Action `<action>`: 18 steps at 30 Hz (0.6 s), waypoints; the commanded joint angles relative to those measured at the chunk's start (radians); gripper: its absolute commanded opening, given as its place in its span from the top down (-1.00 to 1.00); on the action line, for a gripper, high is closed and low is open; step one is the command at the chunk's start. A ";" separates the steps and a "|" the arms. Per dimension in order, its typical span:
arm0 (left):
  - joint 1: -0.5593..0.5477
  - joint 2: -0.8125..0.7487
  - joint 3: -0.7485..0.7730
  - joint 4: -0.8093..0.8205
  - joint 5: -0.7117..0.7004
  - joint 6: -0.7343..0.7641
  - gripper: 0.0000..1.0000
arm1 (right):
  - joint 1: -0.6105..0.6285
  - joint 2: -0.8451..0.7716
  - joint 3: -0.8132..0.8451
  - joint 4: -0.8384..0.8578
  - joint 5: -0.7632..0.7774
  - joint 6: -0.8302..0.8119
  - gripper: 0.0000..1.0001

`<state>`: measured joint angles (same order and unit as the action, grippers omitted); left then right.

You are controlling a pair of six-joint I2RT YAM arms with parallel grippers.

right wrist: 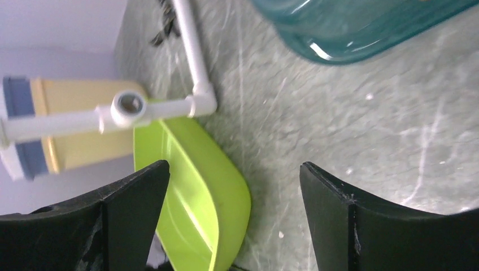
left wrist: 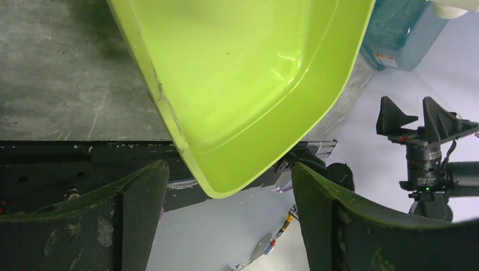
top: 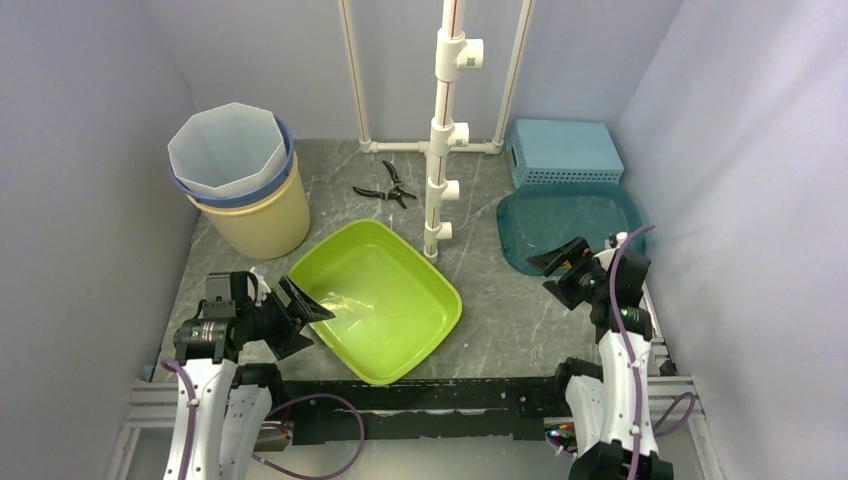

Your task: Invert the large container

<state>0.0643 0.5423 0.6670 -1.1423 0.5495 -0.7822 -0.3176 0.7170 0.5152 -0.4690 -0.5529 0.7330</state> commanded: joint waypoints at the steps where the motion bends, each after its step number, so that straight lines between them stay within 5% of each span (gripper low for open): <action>1: -0.001 -0.010 -0.045 0.049 0.027 -0.030 -0.70 | 0.043 -0.068 -0.042 -0.029 -0.191 -0.041 -0.75; 12: -0.001 -0.009 -0.085 0.047 -0.011 -0.052 -0.68 | 0.497 0.105 -0.017 0.081 -0.064 -0.025 -0.66; 18: -0.001 -0.028 -0.133 0.079 0.024 -0.084 -0.67 | 0.639 0.241 0.016 0.202 -0.005 0.004 -0.56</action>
<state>0.0643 0.5323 0.5583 -1.1030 0.5503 -0.8364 0.2615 0.8928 0.4744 -0.4095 -0.6106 0.7151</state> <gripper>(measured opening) 0.840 0.801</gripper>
